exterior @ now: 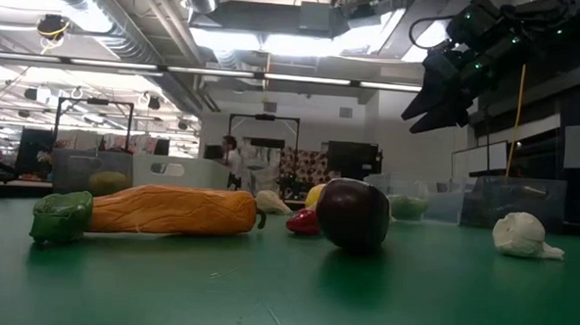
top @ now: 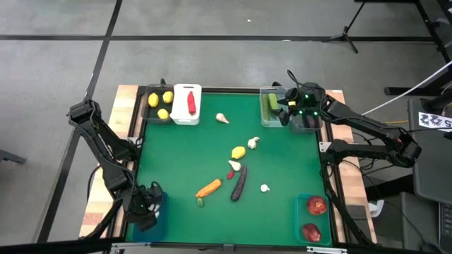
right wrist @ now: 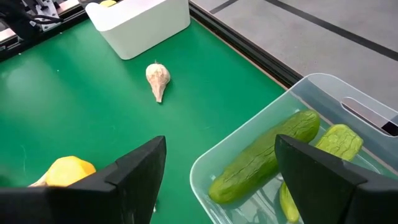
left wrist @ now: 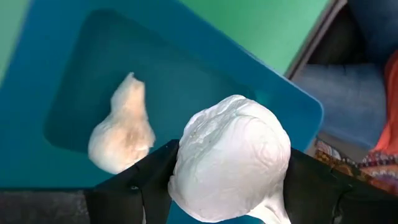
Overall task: Sort produce into baskets
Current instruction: Put the garlic into the blue bin
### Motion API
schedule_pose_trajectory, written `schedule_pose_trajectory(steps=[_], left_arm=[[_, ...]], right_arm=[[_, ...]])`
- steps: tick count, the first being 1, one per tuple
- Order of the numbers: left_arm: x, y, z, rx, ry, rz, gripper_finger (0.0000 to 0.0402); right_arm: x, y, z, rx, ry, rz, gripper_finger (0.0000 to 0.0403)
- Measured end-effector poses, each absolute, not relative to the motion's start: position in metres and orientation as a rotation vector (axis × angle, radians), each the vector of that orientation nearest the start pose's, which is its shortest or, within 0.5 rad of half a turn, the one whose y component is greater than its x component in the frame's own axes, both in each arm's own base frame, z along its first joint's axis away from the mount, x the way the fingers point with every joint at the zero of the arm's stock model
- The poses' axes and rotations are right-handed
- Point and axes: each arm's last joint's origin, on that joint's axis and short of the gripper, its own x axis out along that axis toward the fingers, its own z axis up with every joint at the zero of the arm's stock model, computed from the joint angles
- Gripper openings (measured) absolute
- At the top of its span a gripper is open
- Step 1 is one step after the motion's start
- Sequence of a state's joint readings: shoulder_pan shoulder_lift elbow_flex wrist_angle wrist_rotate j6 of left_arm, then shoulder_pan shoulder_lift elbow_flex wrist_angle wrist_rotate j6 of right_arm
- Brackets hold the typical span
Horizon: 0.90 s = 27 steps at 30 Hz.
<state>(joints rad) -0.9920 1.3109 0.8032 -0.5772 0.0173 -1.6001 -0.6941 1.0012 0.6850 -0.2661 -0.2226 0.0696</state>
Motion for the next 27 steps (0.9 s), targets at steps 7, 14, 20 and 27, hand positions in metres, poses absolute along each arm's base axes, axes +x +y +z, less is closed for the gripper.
schedule_pose_trajectory(steps=[7,14,20,27], left_arm=[[0.131,-0.199,0.205,-0.861,1.368,0.153,0.0238],[0.142,-0.198,0.208,-0.902,1.383,0.086,0.0238],[0.151,-0.195,0.21,-0.913,1.356,0.054,0.0238],[0.149,-0.193,0.209,-0.913,1.452,0.03,0.0238]], right_arm=[[0.165,-0.129,0.254,0.327,0.512,-0.477,0.0301],[0.165,-0.129,0.254,0.327,0.511,-0.477,0.0301],[0.165,-0.129,0.254,0.328,0.51,-0.47,0.0301],[0.165,-0.129,0.254,0.328,0.51,-0.47,0.0301]])
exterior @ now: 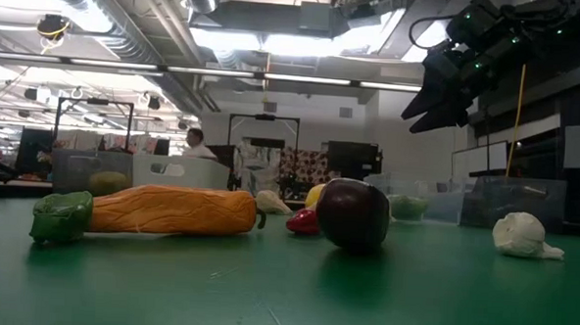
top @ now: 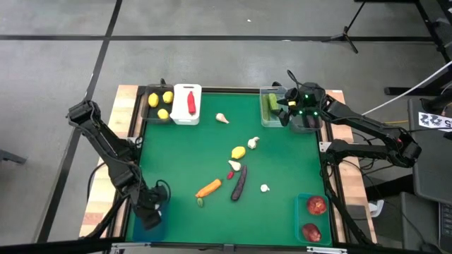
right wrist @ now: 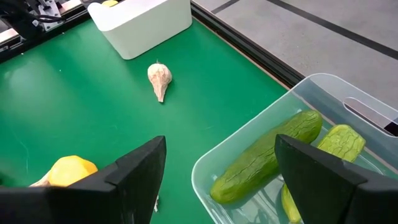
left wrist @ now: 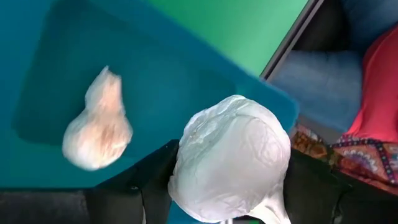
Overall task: Sort produce into baskets
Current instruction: Put the garlic into the blue bin
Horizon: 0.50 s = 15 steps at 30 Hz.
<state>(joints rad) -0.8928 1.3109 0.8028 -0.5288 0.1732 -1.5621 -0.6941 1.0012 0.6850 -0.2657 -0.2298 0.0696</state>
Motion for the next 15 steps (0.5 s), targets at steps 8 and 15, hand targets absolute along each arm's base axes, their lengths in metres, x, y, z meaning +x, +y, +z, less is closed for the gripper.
schedule_pose_trajectory(steps=[8,15], left_arm=[[0.144,-0.188,0.205,-0.87,1.513,0.092,0.0238],[0.14,-0.179,0.201,-0.785,1.474,0.222,0.0238]], right_arm=[[0.165,-0.129,0.254,0.328,0.51,-0.47,0.0301],[0.165,-0.129,0.254,0.328,0.511,-0.47,0.0301]])
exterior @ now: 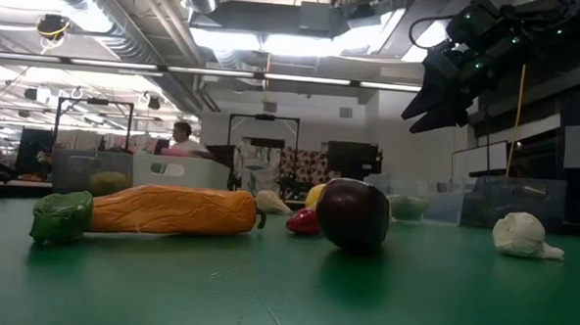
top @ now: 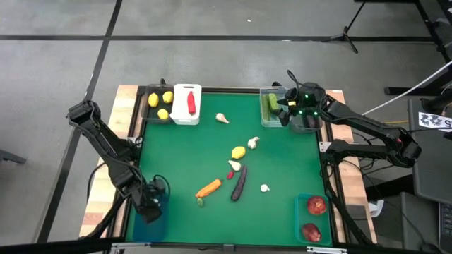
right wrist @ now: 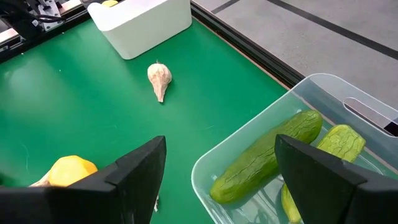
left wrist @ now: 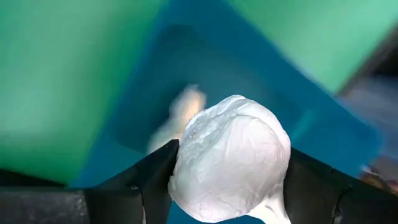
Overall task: Sort produce into baskets
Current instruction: Put the garlic into the blue bin
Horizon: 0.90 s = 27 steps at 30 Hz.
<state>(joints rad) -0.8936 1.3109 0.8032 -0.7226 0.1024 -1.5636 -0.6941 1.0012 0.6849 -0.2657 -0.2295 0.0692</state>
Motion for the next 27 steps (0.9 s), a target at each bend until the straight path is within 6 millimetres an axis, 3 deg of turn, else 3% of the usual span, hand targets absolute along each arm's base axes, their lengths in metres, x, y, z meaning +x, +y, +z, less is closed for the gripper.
schedule_pose_trajectory(steps=[6,14,27], left_arm=[[0.137,-0.176,0.199,-0.819,1.489,0.329,0.0238],[0.143,-0.174,0.2,-0.752,1.363,0.307,0.0238],[0.154,-0.177,0.205,-0.8,1.532,0.028,0.0238]], right_arm=[[0.165,-0.129,0.254,0.328,0.511,-0.47,0.0301],[0.165,-0.129,0.254,0.327,0.511,-0.47,0.0301],[0.165,-0.129,0.254,0.305,0.515,-0.463,0.0301]])
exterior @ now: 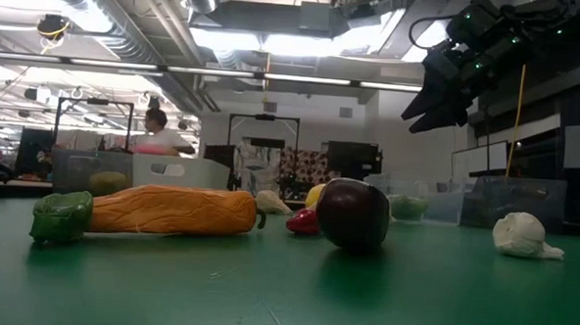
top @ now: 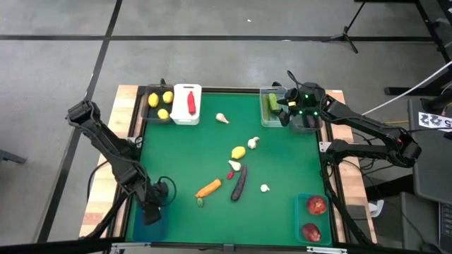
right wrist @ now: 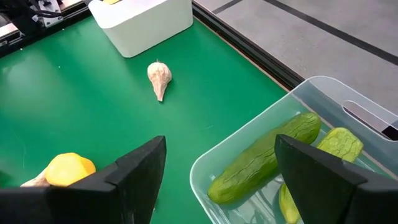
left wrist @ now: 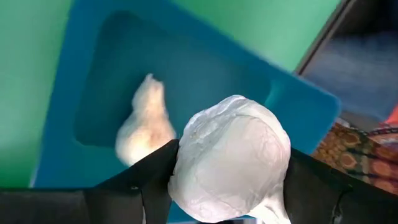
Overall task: Sort produce into baskets
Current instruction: Put the garlic into the blue bin
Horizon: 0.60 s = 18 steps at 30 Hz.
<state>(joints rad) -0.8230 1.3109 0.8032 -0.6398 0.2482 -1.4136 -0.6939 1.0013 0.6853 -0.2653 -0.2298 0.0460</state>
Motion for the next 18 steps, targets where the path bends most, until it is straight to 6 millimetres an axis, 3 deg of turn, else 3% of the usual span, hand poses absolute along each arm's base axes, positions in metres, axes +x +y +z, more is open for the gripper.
schedule_pose_trajectory(steps=[5,12,18], left_arm=[[0.162,-0.178,0.207,-0.852,1.468,0.013,0.0265],[0.176,-0.173,0.21,-0.828,1.168,0.116,0.034],[0.171,-0.171,0.208,-0.811,1.243,0.136,0.0368]], right_arm=[[0.167,-0.128,0.256,0.311,0.49,-0.399,0.0301],[0.182,-0.114,0.274,0.294,0.3,-0.025,0.0301],[0.193,-0.1,0.283,0.223,0.225,0.056,0.0301]])
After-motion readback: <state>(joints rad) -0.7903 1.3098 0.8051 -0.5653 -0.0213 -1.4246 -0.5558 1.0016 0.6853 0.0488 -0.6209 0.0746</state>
